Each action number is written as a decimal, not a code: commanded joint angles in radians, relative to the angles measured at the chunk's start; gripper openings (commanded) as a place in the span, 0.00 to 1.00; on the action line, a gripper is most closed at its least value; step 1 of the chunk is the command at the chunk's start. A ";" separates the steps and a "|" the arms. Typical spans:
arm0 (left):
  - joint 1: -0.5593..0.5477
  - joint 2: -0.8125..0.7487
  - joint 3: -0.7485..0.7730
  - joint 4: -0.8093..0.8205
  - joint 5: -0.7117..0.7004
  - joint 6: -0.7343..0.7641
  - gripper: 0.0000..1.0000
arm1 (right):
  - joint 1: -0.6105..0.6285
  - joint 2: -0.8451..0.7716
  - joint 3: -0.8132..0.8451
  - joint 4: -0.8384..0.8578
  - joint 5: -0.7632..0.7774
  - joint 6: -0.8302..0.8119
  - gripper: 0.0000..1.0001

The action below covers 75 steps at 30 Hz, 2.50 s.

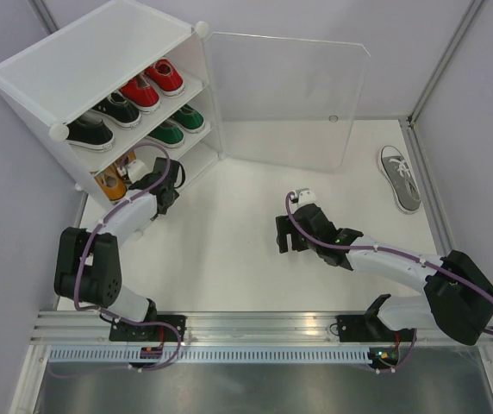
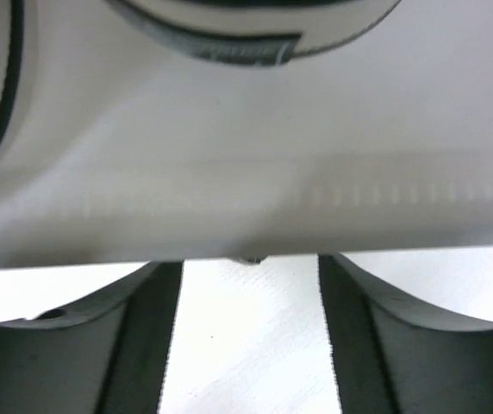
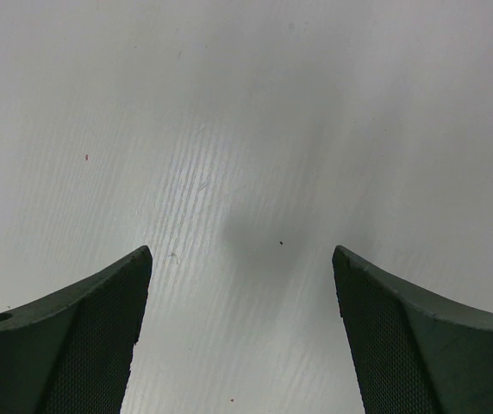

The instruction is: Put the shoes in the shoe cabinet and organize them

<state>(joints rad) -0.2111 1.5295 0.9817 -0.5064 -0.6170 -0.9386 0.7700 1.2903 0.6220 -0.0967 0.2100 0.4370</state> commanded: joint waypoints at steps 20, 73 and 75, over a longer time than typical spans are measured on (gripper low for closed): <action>0.013 0.109 0.021 0.065 0.027 0.053 0.29 | -0.001 0.023 -0.002 0.038 0.009 -0.006 0.89; -0.122 -0.454 -0.129 -0.115 0.827 0.566 1.00 | -0.754 0.226 0.616 -0.356 0.255 0.033 0.89; -0.122 -0.463 -0.136 -0.104 0.813 0.584 1.00 | -0.815 0.314 0.681 -0.333 0.223 0.025 0.89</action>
<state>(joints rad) -0.3313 1.0950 0.8074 -0.6033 0.1501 -0.4656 0.0254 1.5078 1.2007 -0.4690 0.4923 0.4839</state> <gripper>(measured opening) 0.994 0.892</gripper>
